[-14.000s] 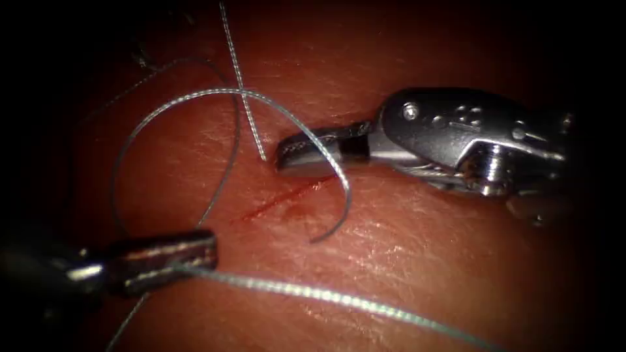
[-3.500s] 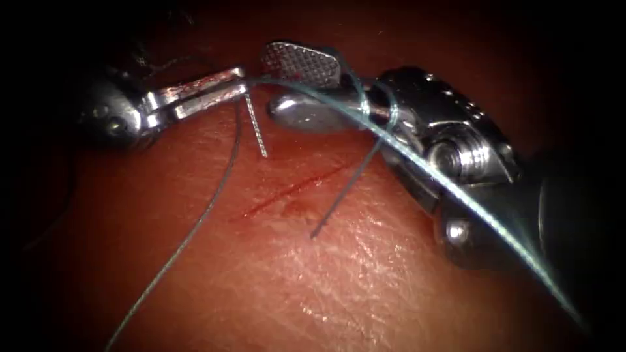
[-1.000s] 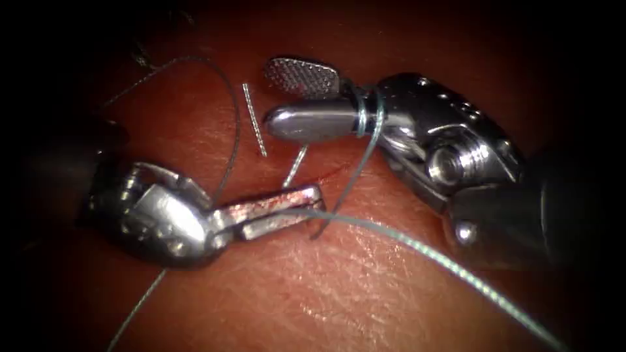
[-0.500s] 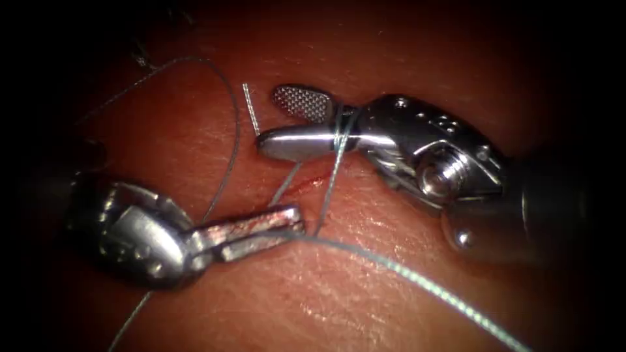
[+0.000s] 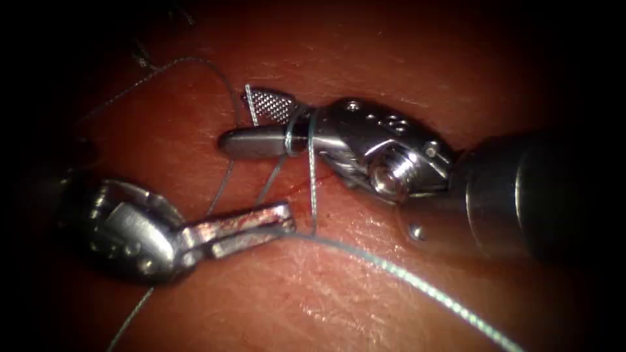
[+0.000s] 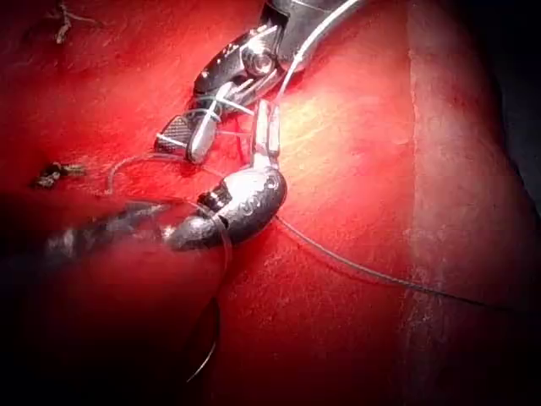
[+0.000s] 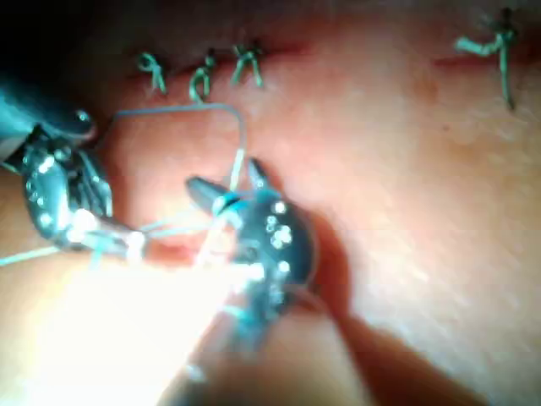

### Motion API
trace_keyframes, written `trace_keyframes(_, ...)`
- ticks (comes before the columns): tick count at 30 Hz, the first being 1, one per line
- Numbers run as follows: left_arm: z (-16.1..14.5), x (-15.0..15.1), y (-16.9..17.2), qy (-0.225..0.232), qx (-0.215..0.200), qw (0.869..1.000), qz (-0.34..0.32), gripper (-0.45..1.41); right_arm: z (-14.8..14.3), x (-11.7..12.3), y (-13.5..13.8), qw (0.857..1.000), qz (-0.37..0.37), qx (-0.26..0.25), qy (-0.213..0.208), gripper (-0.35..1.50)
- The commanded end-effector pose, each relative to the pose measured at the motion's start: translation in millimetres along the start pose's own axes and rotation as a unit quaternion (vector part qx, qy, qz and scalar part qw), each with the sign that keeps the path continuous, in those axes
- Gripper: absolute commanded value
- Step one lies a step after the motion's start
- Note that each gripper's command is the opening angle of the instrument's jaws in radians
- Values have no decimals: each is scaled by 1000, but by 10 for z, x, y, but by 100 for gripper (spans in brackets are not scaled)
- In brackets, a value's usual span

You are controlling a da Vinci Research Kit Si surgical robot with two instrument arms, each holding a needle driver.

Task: Wound Closure

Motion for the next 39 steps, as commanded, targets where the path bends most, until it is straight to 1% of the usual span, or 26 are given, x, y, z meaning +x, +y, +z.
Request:
trace_keyframes(1,4,-6,6,1,0,1000,-1,-45,6,-5,0,1000,1,1,-1,37)
trace_keyframes(2,4,-6,6,2,0,1000,-1,-45,5,-4,-1,1000,1,10,-6,-15)
trace_keyframes(3,4,-6,6,2,0,1000,-1,-45,5,-4,-2,1000,-1,13,-6,-35)
trace_keyframes(7,3,-6,5,2,0,1000,-1,-45,2,-3,-2,999,-24,23,-8,-35)
trace_keyframes(8,2,-5,5,2,0,1000,-2,-45,-2,0,-2,999,-22,38,-3,-35)
trace_keyframes(9,1,-5,4,2,1,1000,-2,-45,-5,5,-1,999,-32,43,2,-35)
trace_keyframes(19,-1,-4,2,2,1,1000,-3,-45,-12,12,-6,997,-55,49,-7,-35)
trace_keyframes(28,-6,0,-4,0,5,1000,-6,-45,-14,11,-8,997,-67,40,-16,-35)
trace_keyframes(32,-13,2,-13,-3,10,1000,-9,-45,-20,14,-11,997,-72,28,-15,-35)
trace_keyframes(33,-25,4,-26,-7,16,1000,-14,-45,-28,18,-14,997,-80,16,-14,-35)
trace_keyframes(34,-30,5,-33,-8,18,1000,-16,-45,-30,19,-15,996,-82,16,-14,-35)
trace_keyframes(37,-40,5,-50,-11,23,999,-23,-45,-36,19,-19,996,-88,8,-17,-35)
trace_keyframes(39,-47,2,-68,-14,28,999,-27,-45,-39,17,-24,996,-89,9,-19,-35)
